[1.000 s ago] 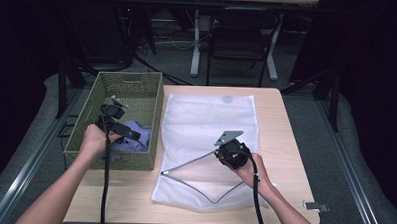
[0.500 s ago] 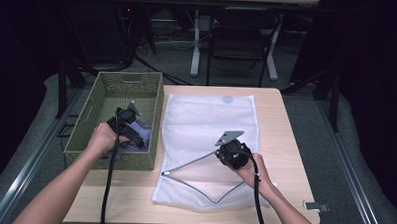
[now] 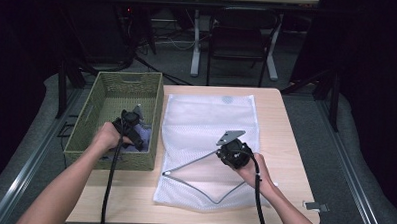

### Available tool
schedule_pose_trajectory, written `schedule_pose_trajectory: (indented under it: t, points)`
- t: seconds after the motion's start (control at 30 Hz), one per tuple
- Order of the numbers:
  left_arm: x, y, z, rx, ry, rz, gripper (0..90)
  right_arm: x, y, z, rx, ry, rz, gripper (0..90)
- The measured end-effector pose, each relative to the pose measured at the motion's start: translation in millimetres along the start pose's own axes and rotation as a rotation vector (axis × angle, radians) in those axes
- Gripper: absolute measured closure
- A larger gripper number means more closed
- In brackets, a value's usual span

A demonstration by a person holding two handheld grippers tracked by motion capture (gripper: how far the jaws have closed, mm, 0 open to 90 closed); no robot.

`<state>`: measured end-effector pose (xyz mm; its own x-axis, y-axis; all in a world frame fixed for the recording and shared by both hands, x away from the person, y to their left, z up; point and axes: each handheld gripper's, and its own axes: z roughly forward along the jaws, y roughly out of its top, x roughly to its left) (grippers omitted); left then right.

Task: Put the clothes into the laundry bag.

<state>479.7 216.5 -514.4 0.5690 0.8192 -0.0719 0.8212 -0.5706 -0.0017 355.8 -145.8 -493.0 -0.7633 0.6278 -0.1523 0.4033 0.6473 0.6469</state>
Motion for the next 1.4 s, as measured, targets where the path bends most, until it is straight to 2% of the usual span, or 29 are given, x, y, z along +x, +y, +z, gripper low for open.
schedule_pose_trajectory:
  t: [0.07,0.13,0.2,0.37,0.47,0.6,0.8,1.07,1.2,1.4]
  points:
    - [0.5,0.9,1.8,0.003,-0.004,0.004,16.5,-0.4,0.2,-0.5,-0.002,-0.002,0.002,87.5]
    - [0.9,1.8,3.3,0.011,0.001,0.012,26.3,-0.6,0.0,-0.4,-0.001,0.0,0.003,87.5]
    - [1.4,2.1,4.0,0.019,0.009,0.019,31.4,-0.7,-0.1,-0.3,0.0,0.0,0.004,87.5]
    - [4.1,-0.2,5.9,0.004,0.005,0.018,50.6,-0.7,-0.2,-1.3,-0.001,-0.003,0.004,87.6]
    - [4.3,-1.8,5.0,-0.002,-0.004,0.031,61.1,-0.5,-0.1,-1.3,0.0,-0.003,0.003,87.5]
    - [4.9,-3.8,2.2,-0.019,-0.003,0.039,69.9,-1.0,-0.4,-0.7,0.002,-0.001,0.004,87.6]
    - [5.9,-8.5,-7.4,-0.055,0.001,0.05,73.6,-2.0,-0.1,-1.7,-0.002,-0.002,0.007,87.6]
    - [7.1,-17.2,-32.2,-0.121,-0.002,0.073,74.4,-3.4,-0.4,-3.0,-0.002,-0.006,0.012,87.6]
    - [7.7,-20.7,-44.3,-0.139,0.005,0.086,74.5,-3.9,-0.1,-2.7,-0.004,-0.007,0.012,87.6]
    - [10.7,-25.3,-61.4,-0.161,0.013,0.085,74.9,-4.5,-0.6,-3.3,-0.002,-0.009,0.013,87.6]
